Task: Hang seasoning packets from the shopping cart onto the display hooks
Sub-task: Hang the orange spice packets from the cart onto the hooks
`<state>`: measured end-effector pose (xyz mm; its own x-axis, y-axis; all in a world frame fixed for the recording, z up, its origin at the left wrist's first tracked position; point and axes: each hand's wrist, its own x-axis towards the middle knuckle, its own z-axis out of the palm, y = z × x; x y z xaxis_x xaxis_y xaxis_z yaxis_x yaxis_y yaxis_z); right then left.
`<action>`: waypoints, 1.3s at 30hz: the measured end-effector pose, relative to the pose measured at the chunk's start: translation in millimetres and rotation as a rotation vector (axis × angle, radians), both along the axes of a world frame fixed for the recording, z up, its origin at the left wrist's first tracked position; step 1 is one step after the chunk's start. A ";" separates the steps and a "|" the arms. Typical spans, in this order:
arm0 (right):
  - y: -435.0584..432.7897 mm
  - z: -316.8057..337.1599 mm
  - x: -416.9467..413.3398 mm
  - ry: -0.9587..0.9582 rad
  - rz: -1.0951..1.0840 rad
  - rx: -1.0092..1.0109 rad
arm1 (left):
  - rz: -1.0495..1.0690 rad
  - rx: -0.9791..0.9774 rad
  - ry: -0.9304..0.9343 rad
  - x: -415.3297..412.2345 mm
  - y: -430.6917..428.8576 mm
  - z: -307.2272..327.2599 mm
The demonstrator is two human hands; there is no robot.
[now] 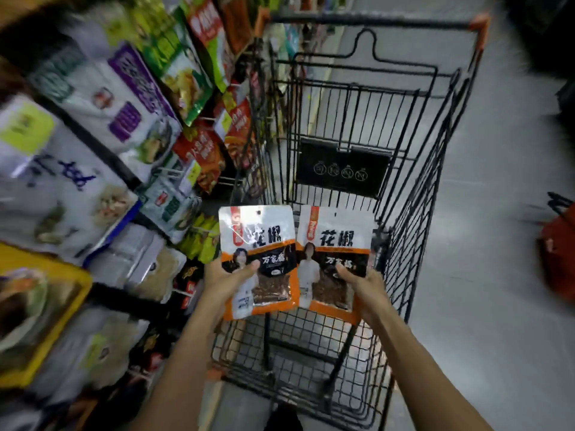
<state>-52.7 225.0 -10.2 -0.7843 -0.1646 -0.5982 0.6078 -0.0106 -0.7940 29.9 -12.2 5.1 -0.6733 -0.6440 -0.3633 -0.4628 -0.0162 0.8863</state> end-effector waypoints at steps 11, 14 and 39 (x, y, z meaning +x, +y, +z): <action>-25.2 174.6 56.2 0.375 0.636 -0.159 | 0.376 -0.240 0.243 224.5 11.6 180.0; -50.3 212.7 95.8 0.462 0.787 -0.198 | 0.479 -0.297 0.276 307.2 15.2 216.5; -113.2 332.9 710.9 0.470 1.620 -0.684 | 1.149 -0.538 0.491 948.0 210.2 339.2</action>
